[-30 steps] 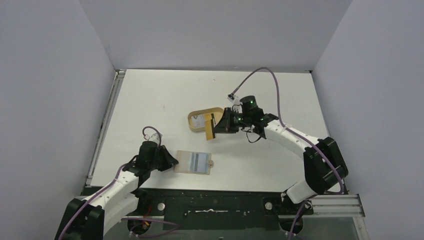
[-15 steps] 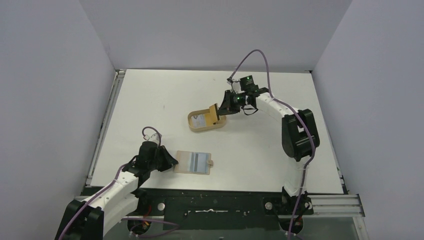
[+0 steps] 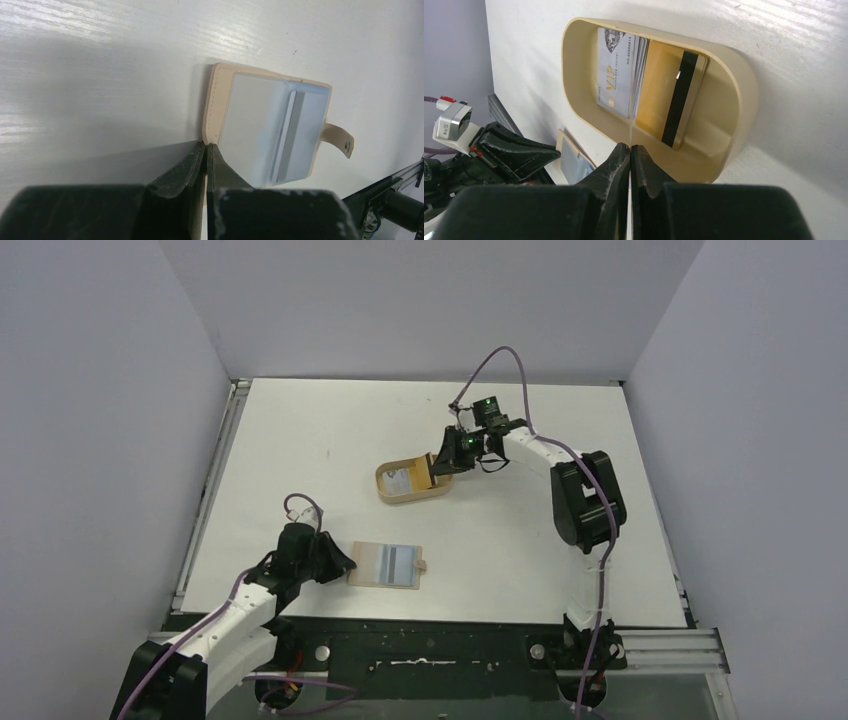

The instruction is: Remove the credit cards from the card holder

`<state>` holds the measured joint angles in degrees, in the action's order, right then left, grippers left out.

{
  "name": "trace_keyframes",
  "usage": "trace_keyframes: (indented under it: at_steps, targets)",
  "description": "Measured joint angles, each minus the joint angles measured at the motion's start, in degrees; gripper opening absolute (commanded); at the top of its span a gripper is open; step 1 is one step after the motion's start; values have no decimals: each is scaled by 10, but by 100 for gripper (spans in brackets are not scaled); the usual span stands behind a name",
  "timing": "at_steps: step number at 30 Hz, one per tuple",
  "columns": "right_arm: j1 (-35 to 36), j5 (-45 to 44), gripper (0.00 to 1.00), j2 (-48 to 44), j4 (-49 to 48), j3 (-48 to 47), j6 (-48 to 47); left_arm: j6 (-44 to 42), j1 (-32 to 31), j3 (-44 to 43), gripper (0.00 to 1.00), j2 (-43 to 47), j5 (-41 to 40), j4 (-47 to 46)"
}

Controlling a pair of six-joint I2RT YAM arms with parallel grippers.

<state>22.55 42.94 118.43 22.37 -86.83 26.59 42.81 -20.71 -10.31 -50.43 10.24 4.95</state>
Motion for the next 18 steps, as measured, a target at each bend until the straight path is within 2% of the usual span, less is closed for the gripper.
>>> trace_keyframes:
  at_steps: [8,10,12,16,18]
  targets:
    - [0,-2,1,26,-9,-9,7,0,0,0,0,2,0,2]
    - [0,-2,18,35,-10,-16,9,0,0,0,0,2,0,3]
    - [0,-2,30,40,-9,-22,11,0,0,0,0,3,0,3]
    - [0,-21,45,42,9,-39,7,0,0,0,0,4,-2,5]
    - [0,-34,48,42,26,-58,-2,0,0,0,0,4,-2,6]
